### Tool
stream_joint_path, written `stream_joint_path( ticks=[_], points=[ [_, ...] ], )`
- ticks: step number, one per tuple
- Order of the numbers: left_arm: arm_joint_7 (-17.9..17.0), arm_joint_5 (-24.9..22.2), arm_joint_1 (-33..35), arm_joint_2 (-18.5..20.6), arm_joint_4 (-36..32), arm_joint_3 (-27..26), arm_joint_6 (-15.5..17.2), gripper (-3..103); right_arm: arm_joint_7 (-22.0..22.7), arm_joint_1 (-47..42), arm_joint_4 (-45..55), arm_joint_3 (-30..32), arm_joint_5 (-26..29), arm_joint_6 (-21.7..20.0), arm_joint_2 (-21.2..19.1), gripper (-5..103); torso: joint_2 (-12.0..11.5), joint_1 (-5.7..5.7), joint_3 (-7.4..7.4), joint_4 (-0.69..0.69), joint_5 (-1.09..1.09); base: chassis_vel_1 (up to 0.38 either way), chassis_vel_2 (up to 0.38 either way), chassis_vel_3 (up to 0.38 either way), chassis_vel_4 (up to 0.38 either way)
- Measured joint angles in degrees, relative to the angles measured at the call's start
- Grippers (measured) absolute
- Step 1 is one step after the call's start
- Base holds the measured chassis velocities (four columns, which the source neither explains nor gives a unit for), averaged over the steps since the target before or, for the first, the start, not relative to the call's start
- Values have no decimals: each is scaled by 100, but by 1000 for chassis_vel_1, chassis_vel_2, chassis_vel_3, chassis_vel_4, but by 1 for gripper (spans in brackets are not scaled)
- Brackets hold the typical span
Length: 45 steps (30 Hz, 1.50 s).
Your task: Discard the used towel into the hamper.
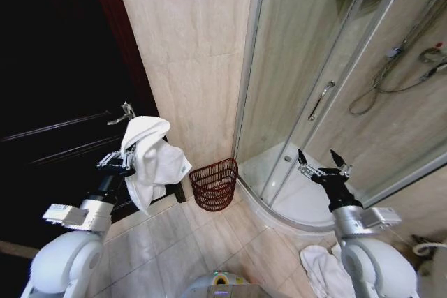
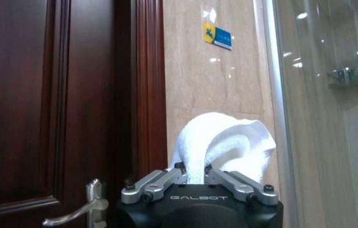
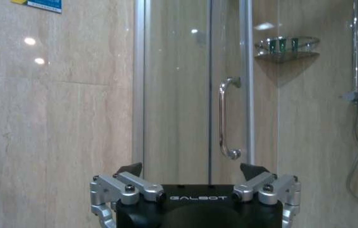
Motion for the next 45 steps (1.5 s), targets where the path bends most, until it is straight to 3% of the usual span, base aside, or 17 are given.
stream_joint_path(
  ticks=[9,14,19,27,33,40,45],
  points=[
    [104,-1,-15,37,30,15,-40,6,-20,22,7,-12,-14,-12,12,100,0,0,0,0,1,-80,66,76,-72],
    [409,-31,-103,140,404,207,-422,6,-134,15,-2,-64,-3,80,22,100,0,1,1,1,1,-63,75,57,-61],
    [489,-49,-295,233,696,470,-575,6,-309,26,-37,-82,-45,171,39,100,0,2,1,0,0,-18,36,16,-13],
    [588,-49,-1246,366,1715,1220,-734,6,-342,218,-120,-124,-254,166,146,100,0,-1,0,0,0,0,0,0,0],
    [602,-59,-2243,448,2589,2305,-797,6,-331,265,-285,-127,-479,160,206,100,0,0,1,0,1,0,0,0,0],
    [602,-143,-3479,450,3596,3224,-903,6,-347,430,-362,-101,-705,58,281,100,0,1,1,0,1,0,0,0,0],
    [627,-206,-3976,396,4245,3664,-1052,6,-331,475,-325,-112,-811,-32,412,100,0,1,1,0,1,0,0,0,0]
  ],
)
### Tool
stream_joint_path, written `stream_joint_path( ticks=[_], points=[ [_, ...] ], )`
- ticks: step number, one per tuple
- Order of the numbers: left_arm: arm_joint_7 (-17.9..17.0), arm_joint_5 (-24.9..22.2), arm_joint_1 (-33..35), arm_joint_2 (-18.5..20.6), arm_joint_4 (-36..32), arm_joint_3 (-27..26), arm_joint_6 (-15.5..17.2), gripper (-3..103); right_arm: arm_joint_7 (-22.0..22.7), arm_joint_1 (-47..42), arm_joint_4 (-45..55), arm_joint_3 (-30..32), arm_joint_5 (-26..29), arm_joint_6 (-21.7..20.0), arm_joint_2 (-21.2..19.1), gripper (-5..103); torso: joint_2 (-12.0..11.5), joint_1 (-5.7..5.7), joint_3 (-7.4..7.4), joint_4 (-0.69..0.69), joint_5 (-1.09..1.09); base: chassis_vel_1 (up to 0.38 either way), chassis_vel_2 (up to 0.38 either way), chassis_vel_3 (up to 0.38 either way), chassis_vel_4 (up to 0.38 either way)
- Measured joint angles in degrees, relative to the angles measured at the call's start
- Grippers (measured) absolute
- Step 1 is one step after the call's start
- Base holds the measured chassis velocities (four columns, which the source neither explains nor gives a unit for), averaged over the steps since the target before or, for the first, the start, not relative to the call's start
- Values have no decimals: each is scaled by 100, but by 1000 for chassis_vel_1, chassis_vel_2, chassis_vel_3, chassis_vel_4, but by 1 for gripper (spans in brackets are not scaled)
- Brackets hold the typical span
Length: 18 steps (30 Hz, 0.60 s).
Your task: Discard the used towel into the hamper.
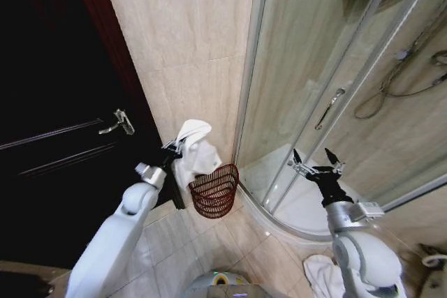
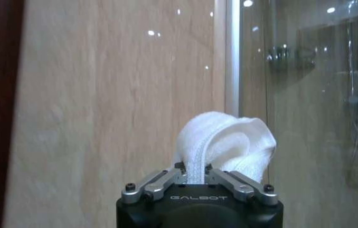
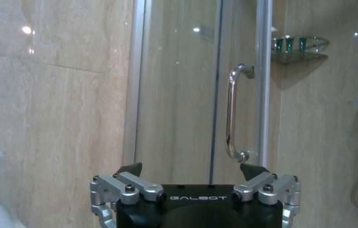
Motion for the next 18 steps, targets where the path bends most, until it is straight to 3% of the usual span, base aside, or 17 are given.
stream_joint_path(
  ticks=[7,10,18],
  points=[
    [92,-98,-751,-162,1153,737,-327,6,66,-28,80,-17,-163,-70,113,100,0,0,-1,1,0,0,0,0,0],
    [126,-185,-1187,-326,1940,1220,-527,6,84,-103,104,-12,-282,-52,213,100,0,0,0,0,0,0,0,0,0],
    [208,-303,-1552,-654,2622,1634,-696,6,63,-258,94,-24,-466,145,425,100,0,0,0,0,0,0,0,0,0]
  ],
)
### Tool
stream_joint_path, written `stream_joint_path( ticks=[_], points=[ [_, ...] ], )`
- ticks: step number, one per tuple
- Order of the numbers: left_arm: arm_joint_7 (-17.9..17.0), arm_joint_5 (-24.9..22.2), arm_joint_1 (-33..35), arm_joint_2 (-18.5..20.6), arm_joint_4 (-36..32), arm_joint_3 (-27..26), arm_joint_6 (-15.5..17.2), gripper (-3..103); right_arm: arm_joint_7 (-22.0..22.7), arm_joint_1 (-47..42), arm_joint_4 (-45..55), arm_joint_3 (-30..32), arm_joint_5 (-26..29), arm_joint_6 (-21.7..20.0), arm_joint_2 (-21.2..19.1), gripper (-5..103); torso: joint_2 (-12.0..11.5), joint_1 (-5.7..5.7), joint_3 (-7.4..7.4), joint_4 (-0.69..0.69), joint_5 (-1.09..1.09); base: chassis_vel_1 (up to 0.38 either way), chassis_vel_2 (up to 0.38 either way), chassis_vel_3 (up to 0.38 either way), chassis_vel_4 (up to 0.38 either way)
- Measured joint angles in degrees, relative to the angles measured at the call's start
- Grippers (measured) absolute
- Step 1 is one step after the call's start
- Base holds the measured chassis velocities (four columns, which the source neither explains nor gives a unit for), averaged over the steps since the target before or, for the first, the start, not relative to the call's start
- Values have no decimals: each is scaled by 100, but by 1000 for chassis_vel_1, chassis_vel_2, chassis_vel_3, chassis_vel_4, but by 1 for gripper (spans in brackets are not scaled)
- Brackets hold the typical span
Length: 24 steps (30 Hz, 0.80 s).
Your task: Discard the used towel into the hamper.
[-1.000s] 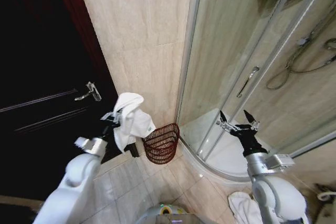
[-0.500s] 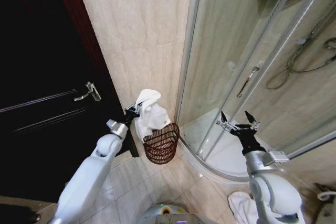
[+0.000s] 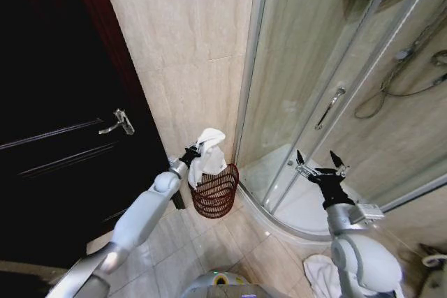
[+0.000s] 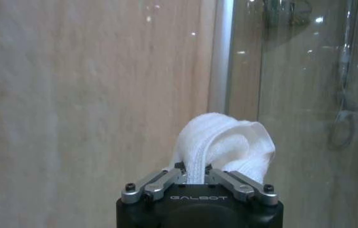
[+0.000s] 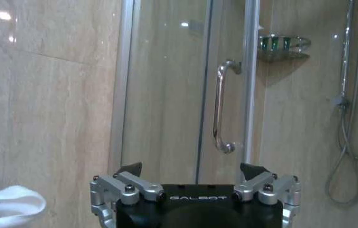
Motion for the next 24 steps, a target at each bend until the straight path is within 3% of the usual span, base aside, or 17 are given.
stream_joint_path(
  ticks=[10,14,17,20,24],
  points=[
    [-91,-414,-299,-214,-46,175,1,6,20,-32,-71,40,-30,110,95,100,0,-1,-1,0,1,0,0,0,0],
    [-74,-415,-356,-310,401,257,-244,6,21,0,-122,6,-56,122,104,100,0,-1,0,0,1,0,0,0,0],
    [114,-241,-337,-493,1129,259,-605,6,21,-61,-129,-20,-112,126,84,100,0,-1,0,0,1,0,0,0,0],
    [130,18,-235,-646,1494,155,-697,3,25,-78,-130,-27,-131,110,-13,100,0,0,0,0,0,0,0,0,0],
    [190,417,-80,-761,1707,19,-758,14,55,-33,-128,-62,-136,25,-141,100,0,-1,0,1,1,0,0,0,0]
  ],
)
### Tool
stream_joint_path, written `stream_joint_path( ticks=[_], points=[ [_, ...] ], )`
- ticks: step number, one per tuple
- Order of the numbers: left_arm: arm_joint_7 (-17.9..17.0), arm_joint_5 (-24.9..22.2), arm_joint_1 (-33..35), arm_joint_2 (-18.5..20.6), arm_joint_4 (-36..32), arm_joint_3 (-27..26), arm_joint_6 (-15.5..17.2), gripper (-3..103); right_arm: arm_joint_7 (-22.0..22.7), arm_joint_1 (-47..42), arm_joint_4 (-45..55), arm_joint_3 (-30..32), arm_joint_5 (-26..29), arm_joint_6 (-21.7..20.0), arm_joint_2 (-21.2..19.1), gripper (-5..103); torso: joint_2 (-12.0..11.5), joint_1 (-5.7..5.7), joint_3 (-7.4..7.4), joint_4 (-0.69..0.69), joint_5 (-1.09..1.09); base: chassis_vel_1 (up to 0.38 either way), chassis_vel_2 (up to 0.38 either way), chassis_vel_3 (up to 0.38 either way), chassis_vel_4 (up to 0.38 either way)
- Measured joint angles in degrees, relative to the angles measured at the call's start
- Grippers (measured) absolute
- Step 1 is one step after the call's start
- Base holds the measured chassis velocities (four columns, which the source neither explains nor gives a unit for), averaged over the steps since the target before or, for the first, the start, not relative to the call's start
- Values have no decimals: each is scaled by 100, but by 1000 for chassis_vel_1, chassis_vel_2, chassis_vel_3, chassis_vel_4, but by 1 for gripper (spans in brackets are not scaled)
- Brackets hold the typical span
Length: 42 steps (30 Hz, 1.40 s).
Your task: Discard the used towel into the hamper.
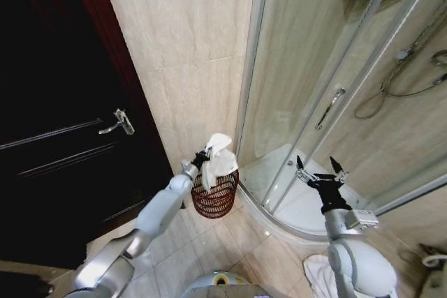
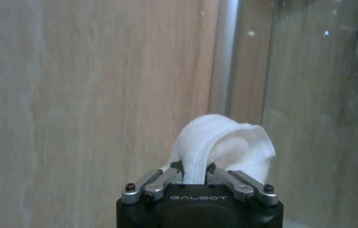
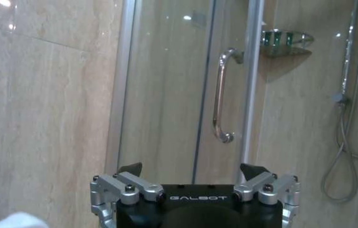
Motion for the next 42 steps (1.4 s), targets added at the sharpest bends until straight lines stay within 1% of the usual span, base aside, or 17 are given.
stream_joint_path(
  ticks=[2,3,6,7,8,10,11,14,17,20,22,25,28,31,32,36,42],
  points=[
    [-6,111,36,-59,96,-49,0,24,3,49,0,-52,-1,-28,-37,100,0,0,0,0,-1,0,0,0,0],
    [-6,111,36,-59,96,-49,0,24,3,49,0,-52,-1,-28,-37,100,0,0,0,0,-1,0,0,0,0],
    [-36,422,74,-117,164,-156,28,40,-5,91,-2,-154,-10,-44,-46,100,0,0,0,-2,0,0,0,0,0],
    [-36,422,74,-117,164,-156,28,40,-5,91,-2,-154,-10,-44,-46,100,0,0,0,-2,0,0,0,0,0],
    [-48,574,118,-105,118,-174,111,40,-10,96,-6,-175,-10,-46,-59,100,0,0,0,-1,0,0,0,0,0],
    [-183,1087,234,-70,31,-184,435,51,-16,123,-34,-202,-7,-47,-99,100,0,0,0,-1,0,0,0,0,0],
    [-183,1087,234,-70,31,-184,435,51,-16,123,-34,-202,-7,-47,-99,100,0,0,0,-1,0,0,0,0,0],
    [-446,1825,380,-81,109,-159,750,68,-24,183,-66,-217,6,-47,-147,100,0,0,0,1,-1,0,0,0,0],
    [-528,1909,483,-100,70,-162,791,78,-43,190,-67,-222,18,-47,-165,100,0,0,0,0,-1,0,0,0,0],
    [-583,1901,570,-114,-70,-205,805,83,-67,194,-80,-224,28,-47,-183,100,0,0,0,-1,-2,0,0,0,0],
    [-611,1850,675,-111,-292,-315,811,94,-83,215,-87,-240,45,-46,-190,100,0,0,0,-1,-1,0,0,0,0],
    [-661,1706,867,-71,-709,-493,889,99,-105,227,-88,-273,66,-46,-195,100,0,0,0,-1,-2,0,0,0,0],
    [-753,1617,1042,-16,-1062,-676,992,100,-130,230,-90,-298,84,-45,-201,100,0,0,0,-2,-1,0,0,0,0],
    [-1016,1494,1498,192,-1908,-1114,1259,100,-150,230,-90,-325,145,-43,-237,100,0,0,0,0,-2,0,0,0,0],
    [-1016,1494,1498,192,-1908,-1114,1259,100,-150,230,-90,-325,145,-43,-237,100,0,0,0,0,-2,0,0,0,0],
    [-1069,1353,2163,410,-3048,-2011,1472,100,-185,180,-81,-303,307,-42,-333,100,0,0,-1,-1,-1,0,0,0,0],
    [-1070,1105,2871,498,-3885,-2748,1578,100,-217,149,-85,-250,453,-11,-361,100,0,0,0,1,-2,0,0,0,0]
  ],
)
